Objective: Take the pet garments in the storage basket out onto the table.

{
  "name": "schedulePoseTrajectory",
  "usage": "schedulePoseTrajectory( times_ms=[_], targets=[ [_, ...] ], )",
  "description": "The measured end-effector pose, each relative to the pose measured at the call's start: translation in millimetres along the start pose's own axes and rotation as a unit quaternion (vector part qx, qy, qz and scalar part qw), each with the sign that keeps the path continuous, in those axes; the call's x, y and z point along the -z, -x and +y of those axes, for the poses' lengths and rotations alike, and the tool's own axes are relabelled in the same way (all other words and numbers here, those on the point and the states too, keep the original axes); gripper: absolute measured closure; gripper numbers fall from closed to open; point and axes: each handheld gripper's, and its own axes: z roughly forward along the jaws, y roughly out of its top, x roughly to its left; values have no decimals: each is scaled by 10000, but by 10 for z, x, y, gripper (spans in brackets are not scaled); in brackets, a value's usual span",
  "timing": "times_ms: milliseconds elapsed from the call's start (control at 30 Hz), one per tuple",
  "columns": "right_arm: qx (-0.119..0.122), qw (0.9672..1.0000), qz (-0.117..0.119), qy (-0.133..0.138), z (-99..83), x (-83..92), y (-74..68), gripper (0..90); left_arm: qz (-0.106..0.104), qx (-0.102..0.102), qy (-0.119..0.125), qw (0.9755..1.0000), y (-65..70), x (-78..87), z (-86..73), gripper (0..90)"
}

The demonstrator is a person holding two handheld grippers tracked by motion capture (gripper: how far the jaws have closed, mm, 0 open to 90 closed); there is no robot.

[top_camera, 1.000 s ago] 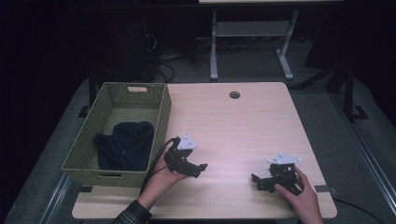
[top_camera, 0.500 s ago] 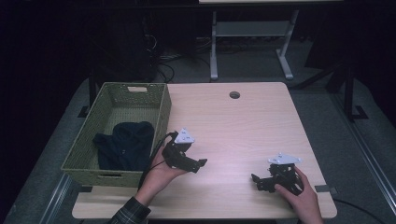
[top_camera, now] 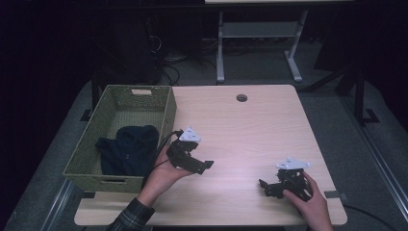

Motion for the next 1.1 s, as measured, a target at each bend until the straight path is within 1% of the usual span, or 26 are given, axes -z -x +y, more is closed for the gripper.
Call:
schedulePoseTrajectory(
  times_ms=[33, 100, 200, 300, 367, 400, 500, 533, 567, 600, 633, 667, 700, 733, 767, 900, 1000, 1100],
  targets=[
    [0, 10000, 0, 0, 0, 0, 0, 0, 0, 0, 0, 10000, 0, 0, 0, 137],
    [0, 10000, 0, 1, 0, 0, 0, 0, -65, -81, -46, 9999, -10, 20, 24, 145],
    [-5, 10000, 3, 11, -1, -1, 0, 0, -108, -58, -27, 9999, -34, 52, 54, 151],
    [0, 10000, 3, -1, 0, 1, 0, 0, -94, -86, -1, 9999, -83, 119, 90, 150],
    [0, 10000, 3, 0, 0, 0, 0, 0, -96, -61, 18, 9999, -91, 137, 96, 150],
    [3, 10000, 1, -1, 0, 0, 1, 0, -75, -95, 36, 9999, -120, 179, 105, 150],
    [2, 10000, 0, -2, 0, 1, 0, 0, -73, -116, 33, 9999, -148, 216, 104, 150],
    [2, 10000, -1, -3, 0, 1, 0, 0, -81, -78, 20, 9999, -158, 233, 100, 150],
    [2, 10000, -1, -3, 0, 1, 0, 0, -74, -93, 7, 9999, -176, 252, 96, 150],
    [0, 10000, -1, -5, 1, 1, 0, 0, -79, -59, 29, 9999, -200, 281, 84, 150],
    [0, 10000, -1, -5, 1, 1, 0, 0, -79, -59, 29, 9999, -200, 281, 84, 150],
    [0, 10000, -1, -5, 1, 1, 0, 0, -55, -82, 36, 9999, -217, 296, 79, 150],
    [0, 10000, -1, -5, 1, 1, 0, 0, -64, -49, 53, 10000, -230, 314, 69, 150],
    [0, 10000, -1, -3, 0, 1, 0, 0, -71, -74, 55, 9999, -243, 325, 65, 150],
    [0, 10000, -1, -2, 0, 0, 0, 0, -76, -40, 54, 9999, -250, 337, 54, 150],
    [0, 10000, -1, -4, 0, 1, 0, 0, -25, -54, 24, 10000, -314, 403, 17, 150],
    [0, 10000, -1, -4, 0, 1, 0, 0, 31, -21, 74, 10000, -370, 471, -11, 152],
    [0, 10000, -1, -2, 0, 0, 0, 0, 75, -49, 65, 9999, -406, 509, -25, 152]
  ],
)
